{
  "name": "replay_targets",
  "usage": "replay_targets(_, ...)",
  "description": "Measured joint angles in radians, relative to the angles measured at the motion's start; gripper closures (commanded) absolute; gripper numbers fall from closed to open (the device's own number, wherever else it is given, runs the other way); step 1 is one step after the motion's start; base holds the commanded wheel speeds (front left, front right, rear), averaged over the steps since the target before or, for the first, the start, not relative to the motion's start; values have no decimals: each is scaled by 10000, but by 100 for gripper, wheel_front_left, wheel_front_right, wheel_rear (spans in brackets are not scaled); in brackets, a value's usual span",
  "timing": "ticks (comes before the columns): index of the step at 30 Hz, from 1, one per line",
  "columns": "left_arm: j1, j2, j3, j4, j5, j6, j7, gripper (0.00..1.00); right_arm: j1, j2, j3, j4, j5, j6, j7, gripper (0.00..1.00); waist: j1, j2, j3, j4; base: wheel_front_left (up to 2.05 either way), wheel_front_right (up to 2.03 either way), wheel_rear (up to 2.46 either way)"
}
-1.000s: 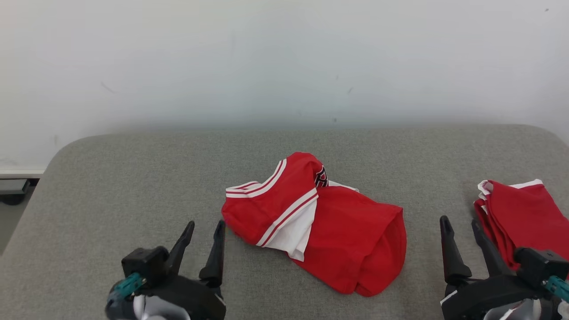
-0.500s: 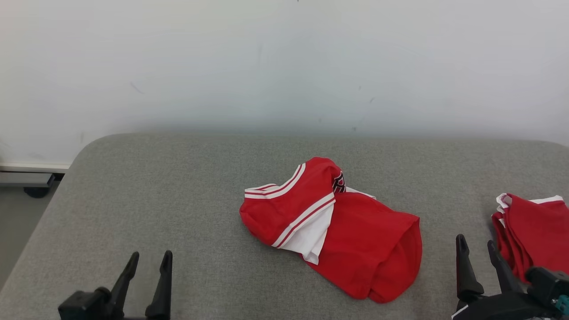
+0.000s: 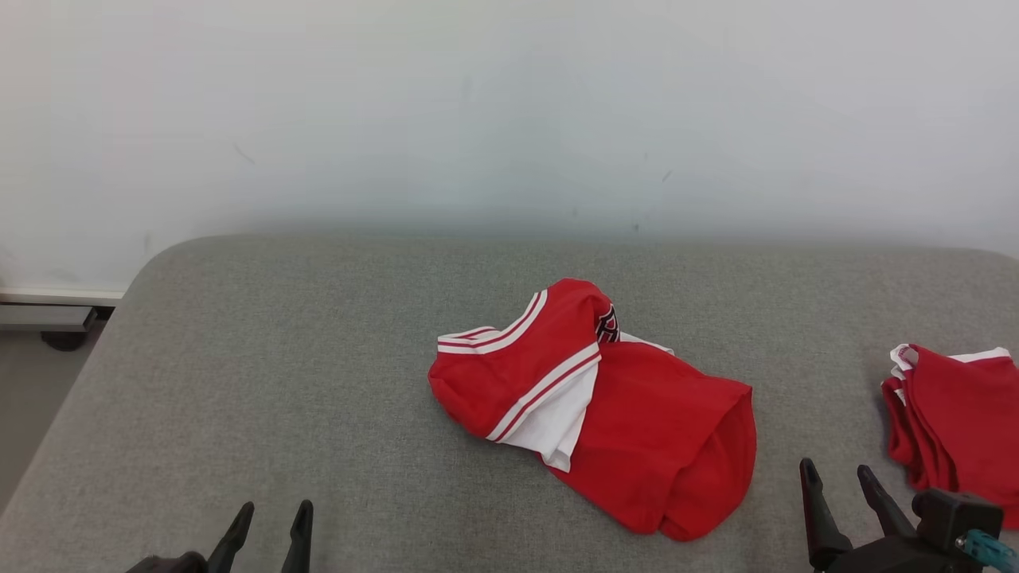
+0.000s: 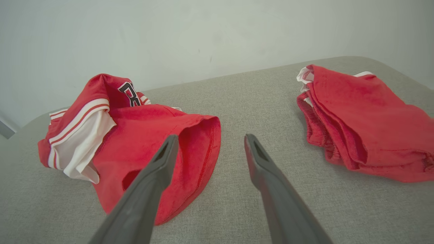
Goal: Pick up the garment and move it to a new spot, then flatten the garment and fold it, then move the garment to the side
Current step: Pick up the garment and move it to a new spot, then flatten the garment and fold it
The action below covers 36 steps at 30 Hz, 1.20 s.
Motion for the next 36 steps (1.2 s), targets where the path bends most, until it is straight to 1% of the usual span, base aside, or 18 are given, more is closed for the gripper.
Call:
replay_targets(10,0,-311,224,-203,257,0,723,0,-34,-52,52,-6,-121,-29,408,0,0,0,113,-167,0,0,0)
replay_targets(15,0,-322,299,-399,539,0,1024,0,-53,-35,44,-19,-125,-77,449,0,0,0,166,-224,0,0,0)
replay_targets(24,12,-353,257,-633,612,0,1413,0,-292,8,199,-50,-192,-104,616,0,0,0,246,-324,0,0,0)
replay_targets(30,13,-466,-75,-736,614,-2,1647,0,-507,63,407,-79,-288,-104,779,0,0,0,325,-691,0,0,0)
replay_targets(33,-17,-648,-221,-732,614,-13,1770,0,-507,65,462,-79,-316,-104,834,0,0,0,383,-955,0,0,0)
replay_targets(36,-128,-696,-405,-652,616,-52,1916,0,-510,79,537,-88,-357,-104,872,0,1,0,454,-1267,0,0,0)
